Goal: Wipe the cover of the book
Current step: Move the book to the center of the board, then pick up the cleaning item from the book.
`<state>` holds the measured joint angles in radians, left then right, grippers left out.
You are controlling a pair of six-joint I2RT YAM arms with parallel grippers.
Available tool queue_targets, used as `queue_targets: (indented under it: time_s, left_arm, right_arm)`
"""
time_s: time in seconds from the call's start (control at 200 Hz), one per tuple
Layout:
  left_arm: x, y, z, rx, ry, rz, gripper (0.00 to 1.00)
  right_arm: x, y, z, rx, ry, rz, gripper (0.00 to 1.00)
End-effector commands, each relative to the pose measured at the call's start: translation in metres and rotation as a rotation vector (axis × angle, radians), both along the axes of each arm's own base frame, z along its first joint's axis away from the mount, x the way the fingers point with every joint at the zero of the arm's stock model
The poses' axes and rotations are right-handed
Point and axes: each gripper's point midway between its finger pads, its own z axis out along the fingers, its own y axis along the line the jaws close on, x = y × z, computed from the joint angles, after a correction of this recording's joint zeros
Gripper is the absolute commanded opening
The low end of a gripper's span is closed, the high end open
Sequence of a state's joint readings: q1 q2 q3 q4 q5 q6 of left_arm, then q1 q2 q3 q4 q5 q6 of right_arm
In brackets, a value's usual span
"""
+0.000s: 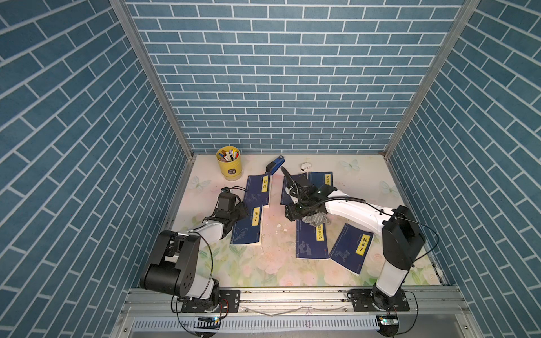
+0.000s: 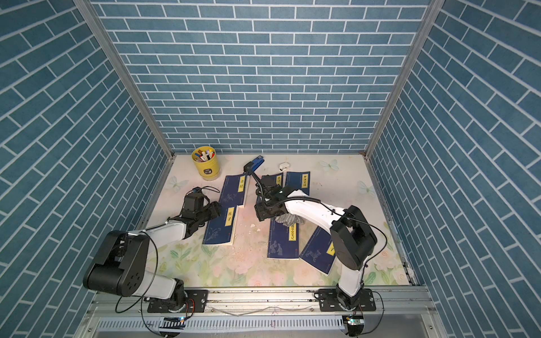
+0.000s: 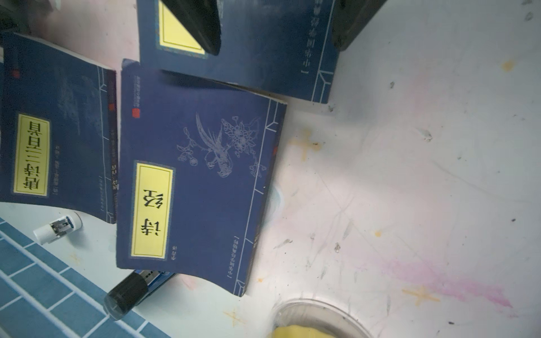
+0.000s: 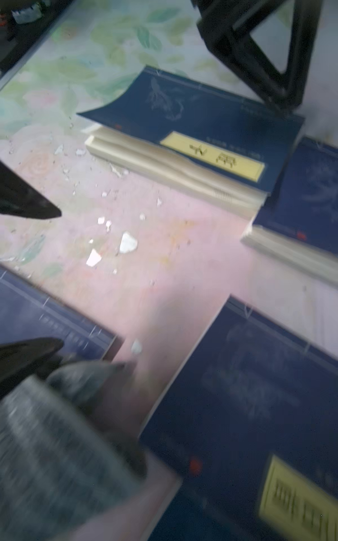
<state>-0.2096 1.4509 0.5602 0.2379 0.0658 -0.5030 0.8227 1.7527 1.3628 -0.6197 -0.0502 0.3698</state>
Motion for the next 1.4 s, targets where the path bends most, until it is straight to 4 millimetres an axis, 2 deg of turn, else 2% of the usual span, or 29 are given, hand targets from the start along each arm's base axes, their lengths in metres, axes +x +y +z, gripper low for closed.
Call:
queue_targets:
  time_s: [0.0,0.115,0.21,0.36,0.565,0.84,1.17,1.3,1.395]
  left_arm:
    - [0.006,-0.013,0.021,0.008,-0.055,-0.05,0.71]
    - [0.007,-0.024,0.025,0.012,-0.069,-0.071,0.73]
    - [0.008,-0.031,0.026,0.006,-0.079,-0.083,0.73]
    - [0.008,-0.039,0.022,0.001,-0.07,-0.107,0.73]
    - [0.007,-0.041,0.016,0.0,-0.06,-0.116,0.73]
    - [0.005,-0.04,0.012,0.004,-0.051,-0.118,0.73]
    - [0.006,-0.04,0.007,0.007,-0.036,-0.117,0.73]
    - [0.006,-0.041,0.007,0.004,-0.033,-0.118,0.73]
    - [0.005,-0.04,0.007,0.007,-0.033,-0.116,0.73]
  right_arm:
    - [-0.003,-0.048,0.0,-0.176,-0.04,-0.023,0.73]
    - [-0.004,-0.064,-0.001,-0.233,-0.045,-0.052,0.77]
    - [-0.002,-0.072,-0.011,-0.276,-0.046,-0.076,0.8]
    - [0.005,-0.082,-0.027,-0.336,-0.052,-0.108,0.8]
    - [0.01,-0.099,-0.046,-0.334,-0.017,-0.171,0.8]
    - [0.012,-0.108,-0.074,-0.322,0.043,-0.205,0.79]
    - [0.02,-0.113,-0.097,-0.245,0.101,-0.25,0.8]
    - [0.02,-0.112,-0.106,-0.228,0.13,-0.254,0.74]
    - [0.016,-0.113,-0.113,-0.219,0.156,-0.254,0.57]
